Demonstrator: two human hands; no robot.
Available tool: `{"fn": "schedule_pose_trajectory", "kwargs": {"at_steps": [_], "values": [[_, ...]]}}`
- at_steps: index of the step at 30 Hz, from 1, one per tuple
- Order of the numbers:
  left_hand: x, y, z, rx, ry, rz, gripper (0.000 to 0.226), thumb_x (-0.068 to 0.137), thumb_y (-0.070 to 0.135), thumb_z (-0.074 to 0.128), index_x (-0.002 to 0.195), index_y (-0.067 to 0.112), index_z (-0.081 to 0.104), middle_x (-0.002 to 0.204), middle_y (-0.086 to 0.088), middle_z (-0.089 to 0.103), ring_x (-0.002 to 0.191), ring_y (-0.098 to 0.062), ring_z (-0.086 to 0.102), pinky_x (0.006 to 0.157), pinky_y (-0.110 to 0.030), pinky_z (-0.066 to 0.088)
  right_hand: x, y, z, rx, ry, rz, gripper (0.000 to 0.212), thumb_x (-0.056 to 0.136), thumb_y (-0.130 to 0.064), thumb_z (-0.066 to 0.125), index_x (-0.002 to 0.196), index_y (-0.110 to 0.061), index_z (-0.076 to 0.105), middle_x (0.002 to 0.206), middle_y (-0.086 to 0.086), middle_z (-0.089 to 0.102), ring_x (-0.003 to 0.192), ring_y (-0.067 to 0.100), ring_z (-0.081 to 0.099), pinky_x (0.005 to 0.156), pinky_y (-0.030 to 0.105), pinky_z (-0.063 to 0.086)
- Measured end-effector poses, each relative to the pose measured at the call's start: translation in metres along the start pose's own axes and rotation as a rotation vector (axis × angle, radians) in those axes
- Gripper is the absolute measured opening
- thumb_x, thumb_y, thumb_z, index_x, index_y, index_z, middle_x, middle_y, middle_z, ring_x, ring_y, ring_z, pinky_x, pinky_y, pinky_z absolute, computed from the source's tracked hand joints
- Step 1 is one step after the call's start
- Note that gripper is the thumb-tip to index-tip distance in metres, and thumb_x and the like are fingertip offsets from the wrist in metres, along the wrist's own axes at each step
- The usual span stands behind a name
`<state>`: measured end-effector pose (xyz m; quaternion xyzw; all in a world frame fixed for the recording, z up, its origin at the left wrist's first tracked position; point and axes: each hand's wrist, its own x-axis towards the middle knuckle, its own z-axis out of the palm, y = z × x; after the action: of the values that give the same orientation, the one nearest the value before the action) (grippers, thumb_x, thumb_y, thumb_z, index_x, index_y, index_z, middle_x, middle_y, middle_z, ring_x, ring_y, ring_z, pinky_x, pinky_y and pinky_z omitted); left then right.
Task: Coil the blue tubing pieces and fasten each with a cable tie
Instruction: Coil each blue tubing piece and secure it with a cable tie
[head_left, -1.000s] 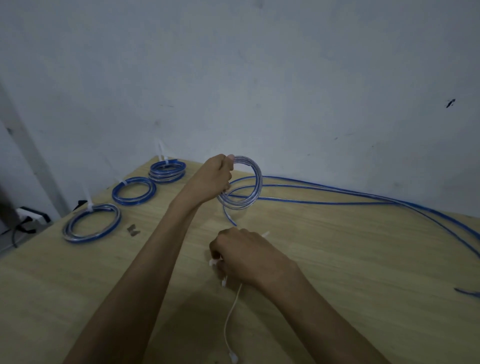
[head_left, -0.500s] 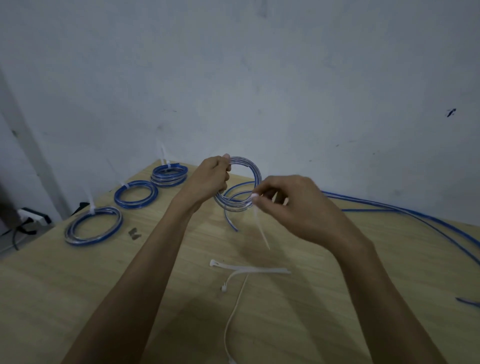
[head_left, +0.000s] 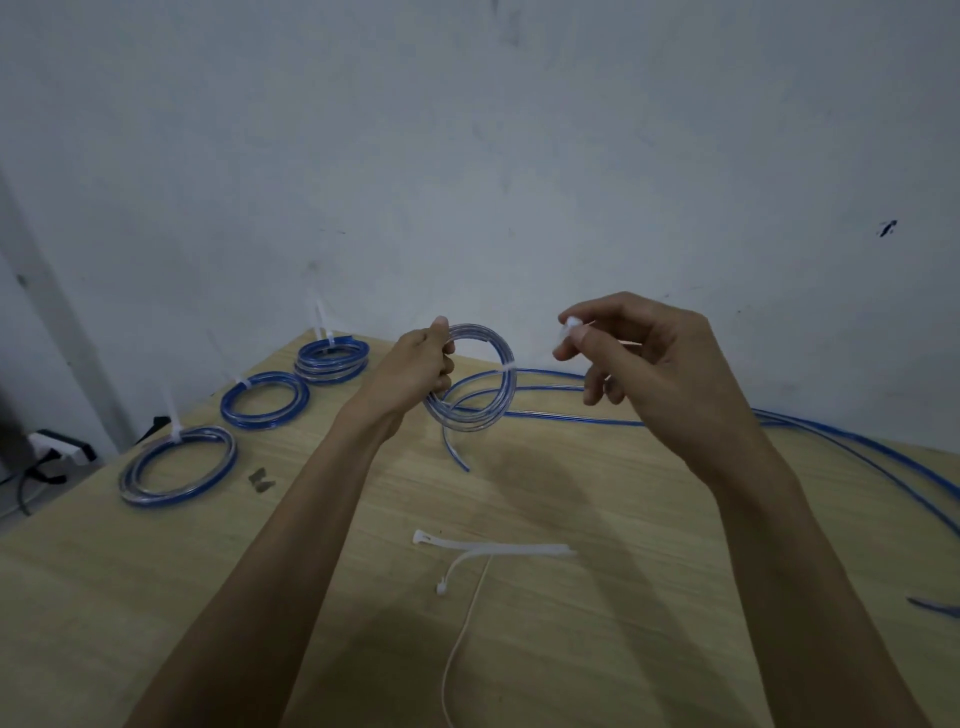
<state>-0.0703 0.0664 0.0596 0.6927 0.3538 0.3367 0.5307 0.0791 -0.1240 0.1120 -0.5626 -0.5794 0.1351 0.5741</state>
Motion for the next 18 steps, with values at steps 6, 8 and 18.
{"fn": "schedule_pose_trajectory", "kwargs": {"at_steps": [6,8,18], "values": [[0.0,0.002,0.002,-0.049,-0.025,0.106,0.037,0.107,0.037,0.041,0.076,0.017,0.041,0.069,0.002,0.029,0.05,-0.008,0.031,0.058,-0.027,0.037,-0.001,0.002,0.005,0.022,-0.051,0.012,0.01,0.096,-0.008,0.064,0.1,-0.013,0.072,0.088,0.001,0.077,0.057,0.018,0.064,0.056,0.028,0.048],[0.0,0.003,0.003,-0.052,-0.012,0.103,0.037,0.107,0.036,0.042,0.076,0.016,0.044,0.068,0.003,0.033,0.049,-0.008,0.032,0.056,-0.026,0.037,-0.002,0.003,0.007,0.005,-0.067,0.02,0.01,0.096,-0.01,0.066,0.099,-0.016,0.073,0.089,0.001,0.076,0.058,0.018,0.066,0.058,0.03,0.049],[-0.002,0.007,0.007,-0.208,-0.004,0.02,0.033,0.108,0.028,0.044,0.082,0.01,0.052,0.061,0.003,0.029,0.047,-0.01,0.027,0.053,-0.026,0.028,-0.002,0.007,0.016,-0.026,-0.117,0.034,0.007,0.095,-0.014,0.068,0.099,-0.017,0.074,0.092,0.001,0.074,0.066,0.02,0.071,0.062,0.023,0.051]]}}
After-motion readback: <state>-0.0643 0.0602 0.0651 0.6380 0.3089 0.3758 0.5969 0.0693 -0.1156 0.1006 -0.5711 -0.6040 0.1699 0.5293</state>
